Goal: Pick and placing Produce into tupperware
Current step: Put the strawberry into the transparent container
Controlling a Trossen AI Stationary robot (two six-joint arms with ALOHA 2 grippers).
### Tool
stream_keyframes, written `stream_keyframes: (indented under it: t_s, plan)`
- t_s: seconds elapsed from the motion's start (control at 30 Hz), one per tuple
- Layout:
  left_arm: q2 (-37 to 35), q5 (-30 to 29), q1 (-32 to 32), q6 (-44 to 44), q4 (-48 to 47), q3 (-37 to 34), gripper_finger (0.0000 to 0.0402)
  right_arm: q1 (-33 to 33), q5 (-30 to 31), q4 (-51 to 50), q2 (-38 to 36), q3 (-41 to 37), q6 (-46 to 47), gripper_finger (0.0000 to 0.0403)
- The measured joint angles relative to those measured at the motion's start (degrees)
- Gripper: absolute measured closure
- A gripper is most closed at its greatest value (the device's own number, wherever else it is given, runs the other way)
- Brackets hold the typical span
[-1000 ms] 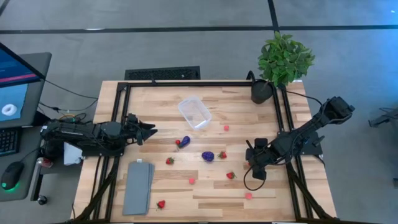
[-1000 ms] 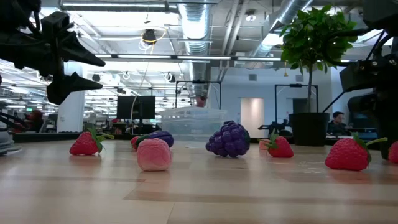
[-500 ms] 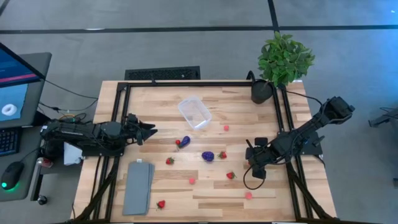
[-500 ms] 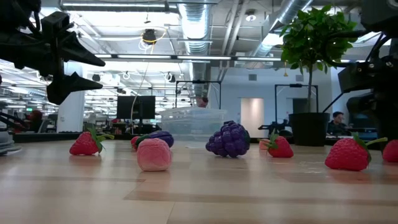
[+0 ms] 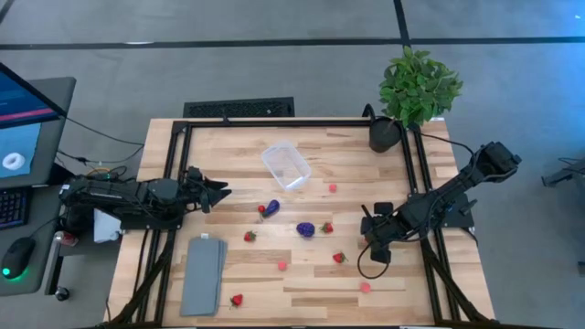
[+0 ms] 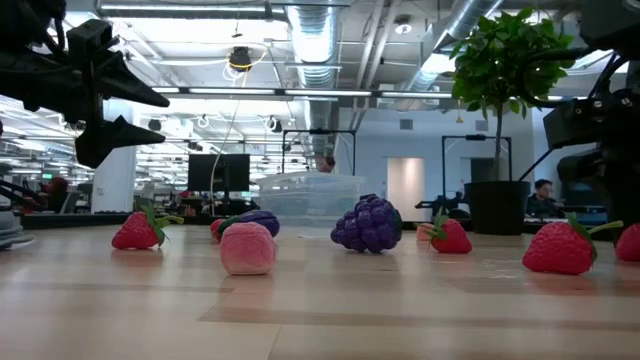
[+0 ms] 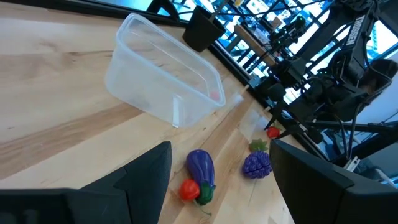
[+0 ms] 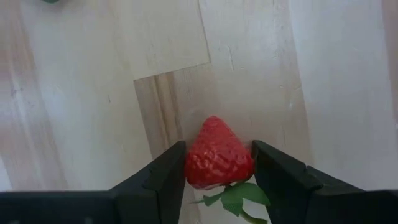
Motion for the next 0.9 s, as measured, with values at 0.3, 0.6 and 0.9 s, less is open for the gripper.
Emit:
stream_keyframes:
  t_s: [0.3, 0.6, 0.9]
  plan:
    - [0.0, -0.08, 0.0, 0.02, 0.0, 0.0, 0.0141, 0.0, 0.04, -0.17, 0.0, 0.0, 0.0, 0.0221]
    - [0.0, -0.2, 0.01, 0.02, 0.0, 0.0, 0.0141, 0.0, 0.02, -0.17, 0.0, 0.02, 0.0, 0.0215]
    - [-0.01, -0.23, -0.01, -0.01, 0.01, 0.0, 0.0141, 0.0, 0.01, -0.2, 0.0, 0.04, 0.0, 0.0227]
